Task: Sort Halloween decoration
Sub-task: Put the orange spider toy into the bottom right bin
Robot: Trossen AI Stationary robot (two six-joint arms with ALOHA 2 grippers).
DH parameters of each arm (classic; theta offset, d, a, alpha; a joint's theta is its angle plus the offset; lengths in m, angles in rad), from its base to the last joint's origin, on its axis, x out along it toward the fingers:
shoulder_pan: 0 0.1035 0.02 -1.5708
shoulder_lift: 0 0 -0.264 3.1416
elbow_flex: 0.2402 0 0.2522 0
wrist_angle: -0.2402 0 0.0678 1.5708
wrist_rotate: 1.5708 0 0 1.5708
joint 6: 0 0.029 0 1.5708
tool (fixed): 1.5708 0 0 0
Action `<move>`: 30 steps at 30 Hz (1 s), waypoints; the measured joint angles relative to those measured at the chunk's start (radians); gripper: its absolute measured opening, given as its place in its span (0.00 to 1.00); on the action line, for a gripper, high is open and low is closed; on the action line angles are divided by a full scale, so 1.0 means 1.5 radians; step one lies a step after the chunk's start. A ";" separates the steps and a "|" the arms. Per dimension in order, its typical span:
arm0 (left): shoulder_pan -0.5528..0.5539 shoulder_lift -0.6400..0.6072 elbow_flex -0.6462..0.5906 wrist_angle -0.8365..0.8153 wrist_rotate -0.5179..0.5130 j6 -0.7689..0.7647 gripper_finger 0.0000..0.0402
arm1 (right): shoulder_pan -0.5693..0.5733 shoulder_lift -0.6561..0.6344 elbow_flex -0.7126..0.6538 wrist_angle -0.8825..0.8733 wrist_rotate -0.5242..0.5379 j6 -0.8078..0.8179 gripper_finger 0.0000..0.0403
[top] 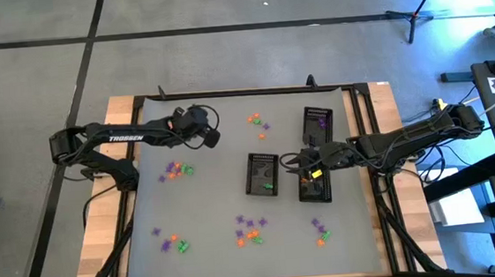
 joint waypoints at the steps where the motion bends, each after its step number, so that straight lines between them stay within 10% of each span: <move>1: 0.002 0.000 0.000 -0.011 0.000 0.000 0.08 | 0.000 0.000 0.000 0.000 0.000 0.000 0.27; 15: 0.025 0.000 0.000 -0.074 -0.006 0.044 0.23 | 0.000 0.000 0.000 0.000 0.000 0.000 0.27; 30: 0.262 0.000 0.000 -0.233 0.155 0.031 0.23 | 0.000 0.000 0.000 0.024 0.000 -0.005 0.27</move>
